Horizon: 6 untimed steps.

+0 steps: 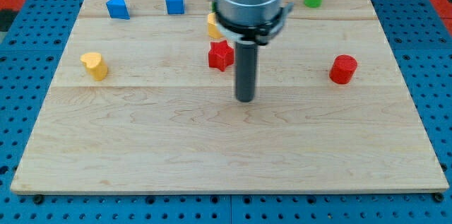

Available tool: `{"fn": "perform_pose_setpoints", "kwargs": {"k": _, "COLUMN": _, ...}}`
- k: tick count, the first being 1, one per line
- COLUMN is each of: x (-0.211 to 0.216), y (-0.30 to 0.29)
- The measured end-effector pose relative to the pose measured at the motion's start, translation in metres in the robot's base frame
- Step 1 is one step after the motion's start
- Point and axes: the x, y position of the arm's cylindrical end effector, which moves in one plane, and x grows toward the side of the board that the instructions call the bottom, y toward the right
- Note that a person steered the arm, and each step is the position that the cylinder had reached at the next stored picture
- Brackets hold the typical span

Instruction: Put the red blocks vertically below the yellow hexagon

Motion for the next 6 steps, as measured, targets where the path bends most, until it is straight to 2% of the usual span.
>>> {"fn": "perform_pose_setpoints", "kwargs": {"k": 1, "x": 0.029, "y": 0.116}}
{"fn": "perform_pose_setpoints", "kwargs": {"k": 2, "x": -0.009, "y": 0.22}}
{"fn": "perform_pose_setpoints", "kwargs": {"k": 3, "x": -0.054, "y": 0.216}}
{"fn": "perform_pose_setpoints", "kwargs": {"k": 4, "x": -0.057, "y": 0.173}}
{"fn": "perform_pose_setpoints", "kwargs": {"k": 5, "x": -0.025, "y": 0.092}}
{"fn": "perform_pose_setpoints", "kwargs": {"k": 6, "x": -0.015, "y": 0.031}}
